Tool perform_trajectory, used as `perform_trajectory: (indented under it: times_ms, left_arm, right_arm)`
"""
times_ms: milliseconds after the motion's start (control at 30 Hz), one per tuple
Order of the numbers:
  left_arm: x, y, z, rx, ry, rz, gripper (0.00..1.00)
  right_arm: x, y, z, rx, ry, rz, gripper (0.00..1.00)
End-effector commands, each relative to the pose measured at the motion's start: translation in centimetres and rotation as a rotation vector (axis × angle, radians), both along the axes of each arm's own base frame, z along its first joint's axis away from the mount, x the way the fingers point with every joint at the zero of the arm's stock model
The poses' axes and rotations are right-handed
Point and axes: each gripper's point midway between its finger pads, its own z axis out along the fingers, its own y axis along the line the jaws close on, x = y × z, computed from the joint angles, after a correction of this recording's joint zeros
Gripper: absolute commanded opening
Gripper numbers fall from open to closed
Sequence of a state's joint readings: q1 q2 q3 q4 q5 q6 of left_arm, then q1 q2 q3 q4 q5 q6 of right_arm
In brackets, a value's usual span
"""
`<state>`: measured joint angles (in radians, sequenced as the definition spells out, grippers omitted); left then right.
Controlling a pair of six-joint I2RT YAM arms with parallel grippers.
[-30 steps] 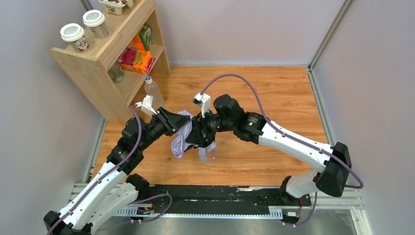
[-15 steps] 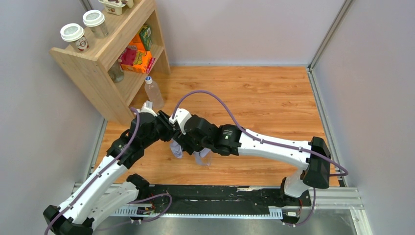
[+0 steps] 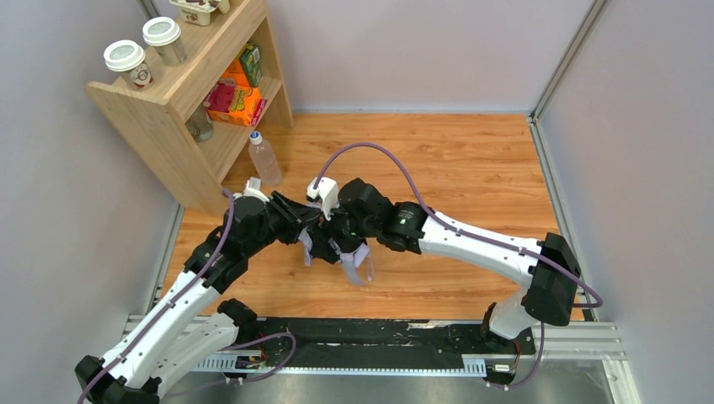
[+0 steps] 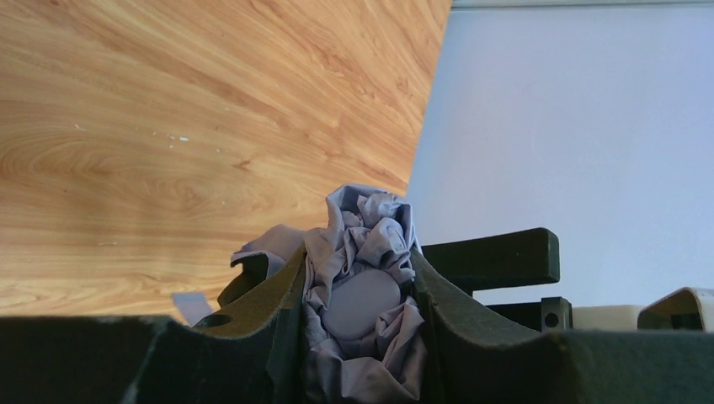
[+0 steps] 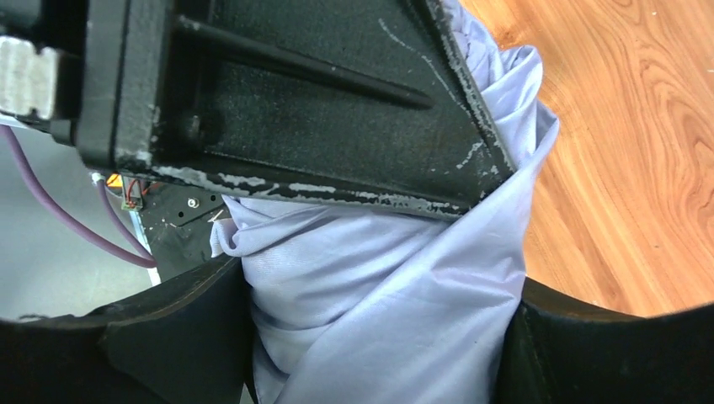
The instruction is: Put away the umbrella
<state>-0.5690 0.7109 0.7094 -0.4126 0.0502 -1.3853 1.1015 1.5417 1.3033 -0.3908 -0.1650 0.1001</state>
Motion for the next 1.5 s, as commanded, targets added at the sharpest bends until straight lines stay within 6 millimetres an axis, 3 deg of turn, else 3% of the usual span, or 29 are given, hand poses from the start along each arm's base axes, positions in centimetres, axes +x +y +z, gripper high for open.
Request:
perform_trajectory:
  times_ms: [0, 67, 167, 233, 300, 467, 533, 600, 633, 800, 1067, 1100, 1133, 1167, 1200, 1300, 1333, 1400, 1467]
  left_arm:
    - [-1.0, -2.0, 6.7, -0.242, -0.11, -0.078, 0.0]
    - [-1.1, -1.7, 6.9, -0.237, -0.101, -0.068, 0.0]
    - [-1.3, -1.6, 7.6, -0.248, -0.103, -0.062, 0.0]
    - [-1.3, -1.7, 8.2, -0.266, -0.116, -0.068, 0.0]
    - [-1.3, -1.9, 8.6, -0.261, -0.139, -0.085, 0.0]
    - [-1.5, -2.4, 8.9, -0.224, -0.226, -0.145, 0.02]
    - [-1.7, -2.6, 9.0, -0.188, -0.28, -0.181, 0.26]
    - [-2.1, -2.9, 9.5, -0.171, -0.35, -0.231, 0.61]
    - [-2.1, -3.1, 9.7, -0.169, -0.388, -0.242, 0.71]
    - [-2.5, -4.0, 8.4, -0.13, -0.436, -0.329, 0.72]
    - [-2.5, -4.4, 12.7, -0.161, -0.706, -0.354, 0.73]
    - [-2.6, -4.4, 13.4, -0.163, -0.737, -0.355, 0.72]
    - [-2.6, -4.2, 14.2, -0.152, -0.774, -0.354, 0.65]
    - [-2.4, -4.2, 13.6, -0.131, -0.745, -0.35, 0.6]
    - [-2.4, -4.2, 13.9, -0.127, -0.754, -0.35, 0.48]
    - [-2.5, -4.1, 14.3, -0.133, -0.774, -0.345, 0.28]
    - [-2.5, -4.1, 14.1, -0.134, -0.775, -0.346, 0.15]
    - [-2.5, -4.2, 13.8, -0.131, -0.767, -0.349, 0.0]
    - [-2.4, -4.0, 13.5, -0.122, -0.751, -0.339, 0.0]
  right_arm:
    - [0.5, 1.5, 2.8, 0.112, -0.023, 0.007, 0.73]
    - [0.8, 1.7, 2.8, 0.116, -0.023, -0.001, 0.67]
    - [0.4, 2.3, 1.3, 0.096, 0.035, 0.028, 0.38]
    - [-0.8, 2.8, 0.8, 0.12, 0.093, 0.085, 0.12]
    - [-1.7, 3.1, 0.9, 0.156, 0.128, 0.11, 0.0]
    - [-2.3, 2.1, 2.7, 0.259, 0.249, 0.147, 0.0]
    - [-2.4, 1.3, 3.9, 0.324, 0.324, 0.174, 0.0]
    - [-2.4, 0.4, 5.4, 0.394, 0.391, 0.205, 0.0]
    - [-2.3, -0.2, 5.9, 0.418, 0.423, 0.203, 0.0]
    - [-3.6, -1.5, 9.6, 0.505, 0.487, 0.287, 0.0]
    - [-5.9, -2.2, 13.2, 0.587, 0.593, 0.438, 0.0]
    - [-6.2, -2.3, 13.6, 0.603, 0.598, 0.457, 0.0]
    - [-6.4, -2.4, 13.9, 0.613, 0.605, 0.467, 0.0]
    - [-6.5, -2.4, 14.1, 0.617, 0.609, 0.469, 0.0]
    - [-6.4, -2.5, 14.1, 0.616, 0.614, 0.466, 0.0]
    - [-6.4, -2.5, 14.6, 0.627, 0.61, 0.464, 0.0]
    - [-6.4, -2.5, 14.6, 0.63, 0.61, 0.46, 0.0]
    - [-6.1, -2.4, 14.7, 0.637, 0.59, 0.431, 0.0]
    - [-5.3, -2.1, 14.1, 0.609, 0.584, 0.375, 0.05]
